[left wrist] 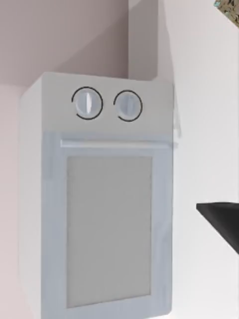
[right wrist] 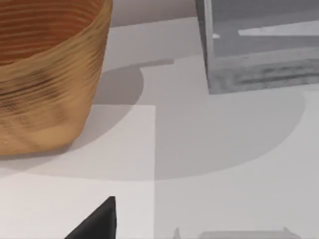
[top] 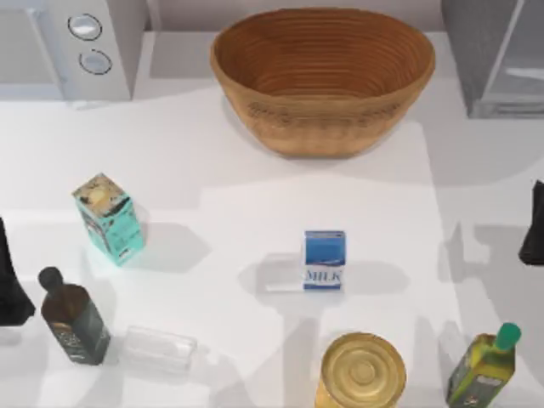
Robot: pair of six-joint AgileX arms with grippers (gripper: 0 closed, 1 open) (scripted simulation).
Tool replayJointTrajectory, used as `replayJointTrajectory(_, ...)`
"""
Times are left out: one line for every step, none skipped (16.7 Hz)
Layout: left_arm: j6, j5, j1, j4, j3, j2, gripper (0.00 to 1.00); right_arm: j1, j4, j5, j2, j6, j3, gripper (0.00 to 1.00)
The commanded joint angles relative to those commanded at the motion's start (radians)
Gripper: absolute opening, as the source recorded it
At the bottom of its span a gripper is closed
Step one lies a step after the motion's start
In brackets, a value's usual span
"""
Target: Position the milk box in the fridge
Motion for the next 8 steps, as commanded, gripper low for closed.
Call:
replayJointTrajectory(0.000,0.000,0.000,0.000,0.000,0.000,1.00,0.058,0.000,0.045,0.120,0.044,0.057,1.00)
replayJointTrajectory(0.000,0.000,0.000,0.000,0.000,0.000,1.00,0.116,0.001,0.089,0.245,0.089,0.114,1.00)
replayJointTrajectory(0.000,0.000,0.000,0.000,0.000,0.000,1.00,0.174,0.001,0.130,0.369,0.133,0.171,1.00)
replayJointTrajectory(0.000,0.000,0.000,0.000,0.000,0.000,1.00,0.231,0.000,0.169,0.489,0.176,0.225,1.00)
replayJointTrajectory(0.000,0.000,0.000,0.000,0.000,0.000,1.00,0.285,-0.001,0.204,0.602,0.219,0.278,1.00)
replayJointTrajectory(0.000,0.000,0.000,0.000,0.000,0.000,1.00,0.338,-0.003,0.236,0.705,0.261,0.327,1.00)
replayJointTrajectory(0.000,0.000,0.000,0.000,0.000,0.000,1.00,0.387,-0.005,0.265,0.799,0.303,0.374,1.00)
replayJointTrajectory(0.000,0.000,0.000,0.000,0.000,0.000,1.00,0.432,-0.008,0.290,0.882,0.343,0.416,1.00)
